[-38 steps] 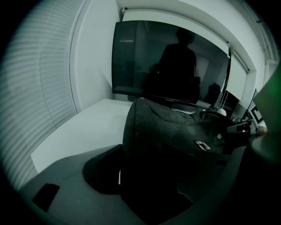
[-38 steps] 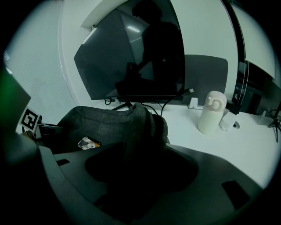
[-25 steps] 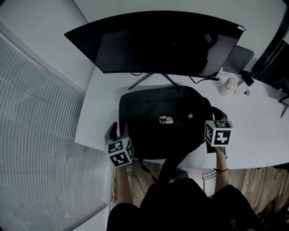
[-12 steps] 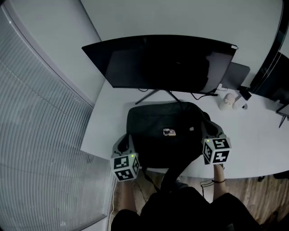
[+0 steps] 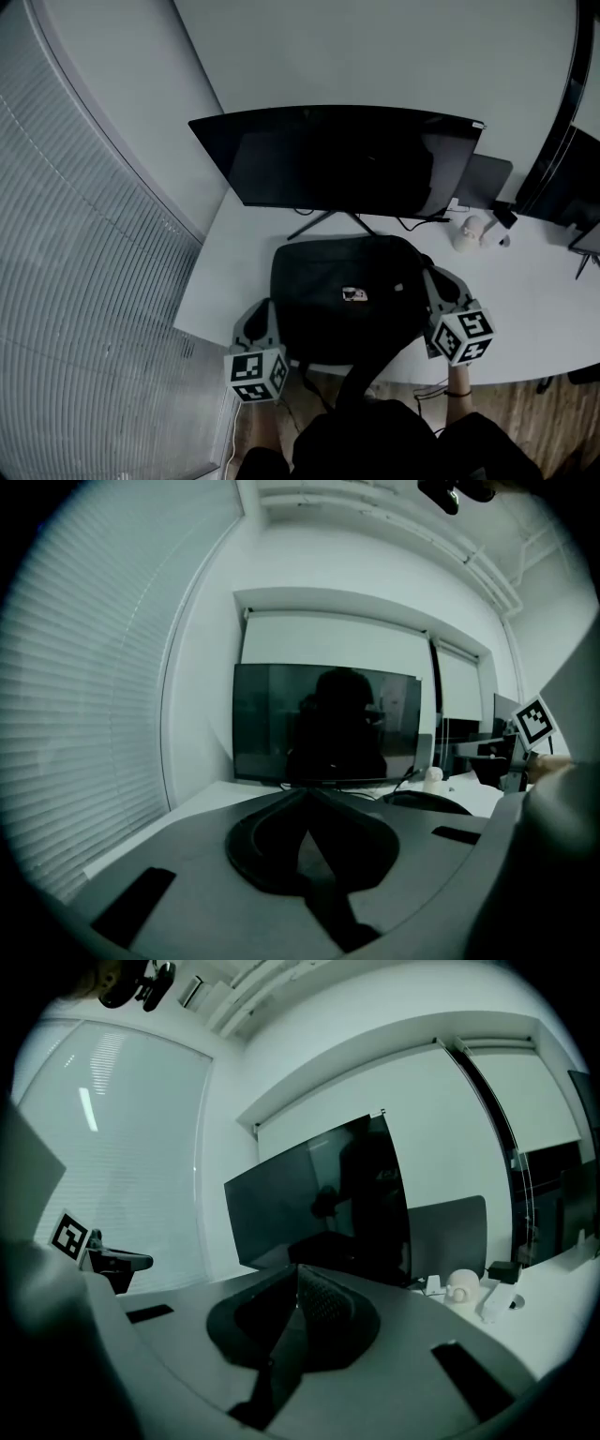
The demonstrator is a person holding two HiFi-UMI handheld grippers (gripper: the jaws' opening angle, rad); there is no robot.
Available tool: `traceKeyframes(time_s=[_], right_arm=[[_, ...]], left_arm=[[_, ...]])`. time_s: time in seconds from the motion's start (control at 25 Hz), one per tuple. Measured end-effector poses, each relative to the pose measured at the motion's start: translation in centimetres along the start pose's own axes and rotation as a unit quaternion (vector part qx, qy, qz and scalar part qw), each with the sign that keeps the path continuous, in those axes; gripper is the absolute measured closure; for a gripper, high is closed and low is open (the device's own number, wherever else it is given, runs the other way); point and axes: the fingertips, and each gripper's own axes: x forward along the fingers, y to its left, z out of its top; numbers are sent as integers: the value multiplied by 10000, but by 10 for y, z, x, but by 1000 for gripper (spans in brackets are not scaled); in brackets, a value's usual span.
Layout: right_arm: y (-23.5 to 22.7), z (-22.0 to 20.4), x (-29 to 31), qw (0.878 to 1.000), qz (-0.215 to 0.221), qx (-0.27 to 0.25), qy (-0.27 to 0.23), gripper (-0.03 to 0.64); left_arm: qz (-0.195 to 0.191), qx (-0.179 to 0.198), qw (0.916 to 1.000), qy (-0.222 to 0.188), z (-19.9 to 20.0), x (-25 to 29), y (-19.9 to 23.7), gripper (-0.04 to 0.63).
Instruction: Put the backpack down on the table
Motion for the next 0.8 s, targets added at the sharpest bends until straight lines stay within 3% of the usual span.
traceKeyframes(time_s=[0.4,0.8], right_arm=[[-3,40,-16,9984,37,1,-570,603],[-12,46,-27,9978,-67,-155,-640,603]], left_arm=[[99,119,9991,-397,31,-22,8,580],[236,57,9981,-573,36,-36,16,580]])
